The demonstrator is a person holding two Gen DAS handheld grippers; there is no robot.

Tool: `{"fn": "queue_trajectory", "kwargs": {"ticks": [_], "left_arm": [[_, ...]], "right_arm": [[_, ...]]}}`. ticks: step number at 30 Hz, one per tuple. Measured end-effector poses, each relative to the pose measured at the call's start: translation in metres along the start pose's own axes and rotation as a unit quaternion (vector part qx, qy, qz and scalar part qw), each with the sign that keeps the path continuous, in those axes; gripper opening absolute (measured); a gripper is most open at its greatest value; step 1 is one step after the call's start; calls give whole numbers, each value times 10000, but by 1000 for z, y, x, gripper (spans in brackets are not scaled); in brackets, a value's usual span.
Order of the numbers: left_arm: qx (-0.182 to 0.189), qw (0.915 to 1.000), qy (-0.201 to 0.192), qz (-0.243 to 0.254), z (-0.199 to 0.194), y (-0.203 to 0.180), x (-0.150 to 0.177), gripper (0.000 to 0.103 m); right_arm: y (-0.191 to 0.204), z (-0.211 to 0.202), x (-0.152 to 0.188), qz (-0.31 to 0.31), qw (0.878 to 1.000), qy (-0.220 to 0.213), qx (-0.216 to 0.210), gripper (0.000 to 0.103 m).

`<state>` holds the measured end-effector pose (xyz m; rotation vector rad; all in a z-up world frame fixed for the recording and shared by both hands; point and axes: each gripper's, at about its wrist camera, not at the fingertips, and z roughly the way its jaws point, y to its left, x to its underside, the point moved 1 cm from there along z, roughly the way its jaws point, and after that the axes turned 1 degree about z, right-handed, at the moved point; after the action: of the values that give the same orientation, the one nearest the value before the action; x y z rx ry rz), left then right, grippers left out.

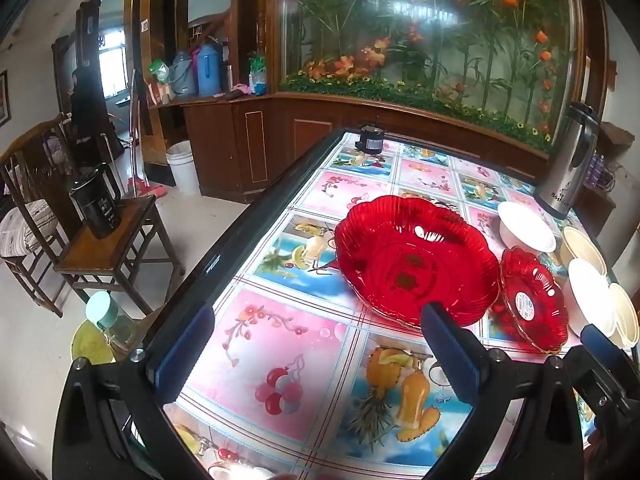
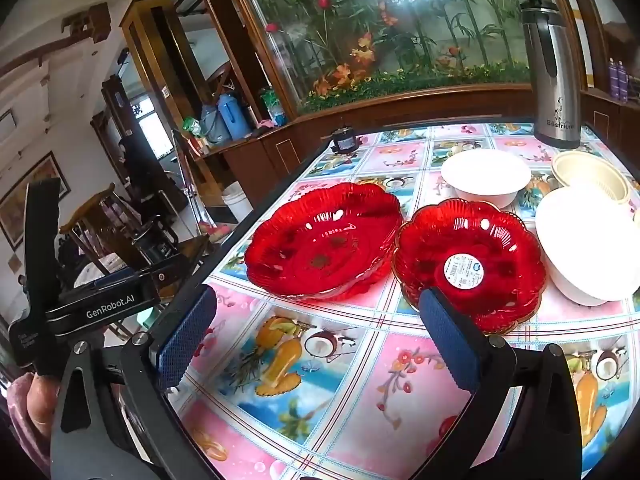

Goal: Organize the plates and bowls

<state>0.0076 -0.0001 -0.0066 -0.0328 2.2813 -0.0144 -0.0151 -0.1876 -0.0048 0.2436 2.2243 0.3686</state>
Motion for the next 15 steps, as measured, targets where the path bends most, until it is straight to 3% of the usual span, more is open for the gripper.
{"fn": "queue_trajectory", "kwargs": {"ticks": [15], "left_arm": [[1, 10000, 2, -3, 1, -1, 1, 103]], "right_arm": [[-2, 1, 1, 101, 9999, 25, -14, 103]]}}
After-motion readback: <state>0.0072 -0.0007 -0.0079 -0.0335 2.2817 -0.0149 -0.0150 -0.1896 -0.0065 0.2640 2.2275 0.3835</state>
